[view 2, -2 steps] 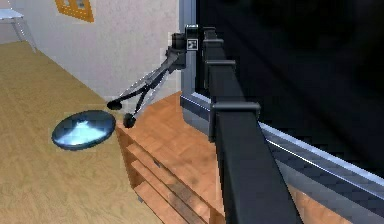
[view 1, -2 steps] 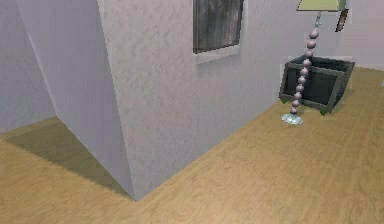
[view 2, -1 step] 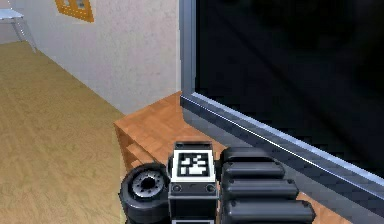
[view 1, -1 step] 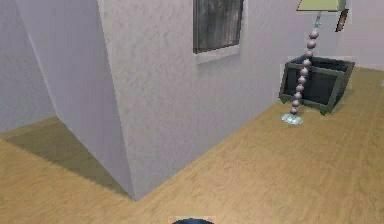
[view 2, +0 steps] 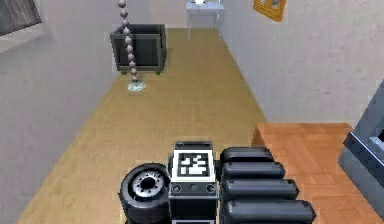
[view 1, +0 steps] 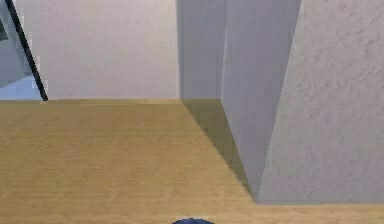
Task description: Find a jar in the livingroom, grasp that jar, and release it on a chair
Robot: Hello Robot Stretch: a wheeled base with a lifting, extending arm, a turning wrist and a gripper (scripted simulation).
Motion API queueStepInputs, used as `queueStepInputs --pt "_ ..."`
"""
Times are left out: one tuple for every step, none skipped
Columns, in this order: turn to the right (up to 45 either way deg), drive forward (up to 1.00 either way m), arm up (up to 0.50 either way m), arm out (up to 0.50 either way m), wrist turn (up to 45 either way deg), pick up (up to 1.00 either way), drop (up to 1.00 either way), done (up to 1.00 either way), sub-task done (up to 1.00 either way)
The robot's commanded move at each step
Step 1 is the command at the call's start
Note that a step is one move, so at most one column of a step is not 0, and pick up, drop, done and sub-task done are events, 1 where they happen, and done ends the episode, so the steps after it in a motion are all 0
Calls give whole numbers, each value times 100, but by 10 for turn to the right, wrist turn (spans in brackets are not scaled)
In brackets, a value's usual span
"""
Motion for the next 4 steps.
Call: queueStepInputs --pt "0 15 0 0 0 0 0 0 0" --pt "-450 0 0 0 0 0 0 0 0" --pt "0 100 0 0 0 0 0 0 0" --pt "0 100 0 0 0 0 0 0 0"
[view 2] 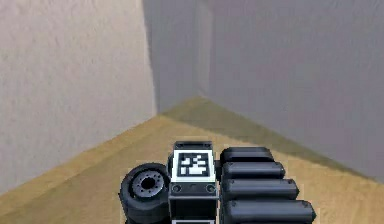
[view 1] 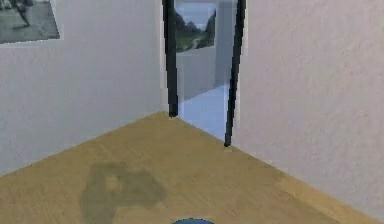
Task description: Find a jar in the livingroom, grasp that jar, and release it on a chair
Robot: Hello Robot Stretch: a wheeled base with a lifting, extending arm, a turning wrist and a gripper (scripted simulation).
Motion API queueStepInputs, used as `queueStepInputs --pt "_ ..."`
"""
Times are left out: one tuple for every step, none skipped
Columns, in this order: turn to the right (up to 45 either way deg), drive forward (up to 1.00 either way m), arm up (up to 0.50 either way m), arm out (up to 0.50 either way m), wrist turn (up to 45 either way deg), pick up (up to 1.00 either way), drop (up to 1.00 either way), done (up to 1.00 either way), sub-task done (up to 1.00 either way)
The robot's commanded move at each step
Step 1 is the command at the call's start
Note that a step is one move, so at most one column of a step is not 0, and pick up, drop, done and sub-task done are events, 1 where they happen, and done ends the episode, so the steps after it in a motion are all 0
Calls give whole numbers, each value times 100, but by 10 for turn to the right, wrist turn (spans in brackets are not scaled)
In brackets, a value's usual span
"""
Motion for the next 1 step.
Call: queueStepInputs --pt "-30 0 0 0 0 0 0 0 0"
